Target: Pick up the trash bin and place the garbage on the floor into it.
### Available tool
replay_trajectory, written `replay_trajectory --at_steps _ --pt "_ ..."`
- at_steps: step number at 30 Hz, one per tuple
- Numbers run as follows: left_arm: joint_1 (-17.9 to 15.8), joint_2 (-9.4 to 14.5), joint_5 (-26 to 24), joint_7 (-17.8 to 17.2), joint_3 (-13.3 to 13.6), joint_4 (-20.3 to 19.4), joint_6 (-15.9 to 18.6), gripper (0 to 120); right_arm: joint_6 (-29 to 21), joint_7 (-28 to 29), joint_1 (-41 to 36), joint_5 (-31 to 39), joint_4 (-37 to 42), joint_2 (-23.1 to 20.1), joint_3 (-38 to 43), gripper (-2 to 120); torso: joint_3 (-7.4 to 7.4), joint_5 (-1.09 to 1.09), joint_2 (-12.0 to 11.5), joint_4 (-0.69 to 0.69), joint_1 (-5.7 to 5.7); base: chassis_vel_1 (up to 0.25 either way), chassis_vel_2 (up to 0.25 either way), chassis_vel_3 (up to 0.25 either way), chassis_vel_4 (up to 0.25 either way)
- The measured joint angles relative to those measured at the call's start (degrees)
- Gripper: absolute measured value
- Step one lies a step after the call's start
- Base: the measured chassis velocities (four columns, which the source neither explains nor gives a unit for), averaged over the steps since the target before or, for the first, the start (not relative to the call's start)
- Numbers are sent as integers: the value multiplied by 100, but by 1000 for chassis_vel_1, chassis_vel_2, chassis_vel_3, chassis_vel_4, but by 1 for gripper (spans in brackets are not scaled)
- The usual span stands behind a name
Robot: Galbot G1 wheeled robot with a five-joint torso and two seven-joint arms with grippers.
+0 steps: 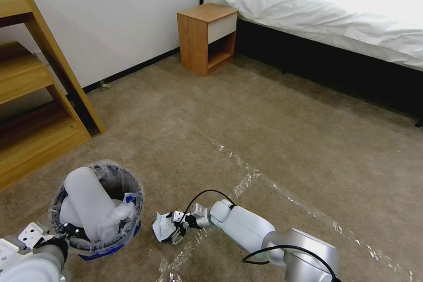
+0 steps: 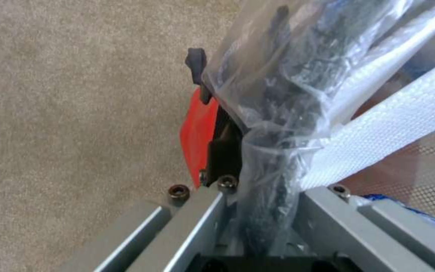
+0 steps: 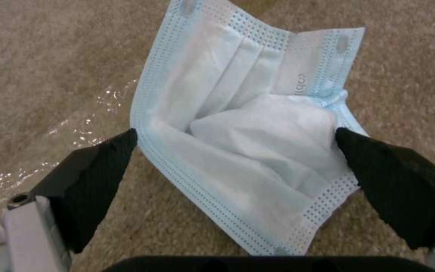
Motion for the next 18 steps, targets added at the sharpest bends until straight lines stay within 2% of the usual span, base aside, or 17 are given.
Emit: replay_trajectory --at_steps 18 --pt "-14 -17 27 9 35 6 -7 0 -29 -18 -23 -48 17 0 -7 100 0 0 0 0 0 0 0 0 0"
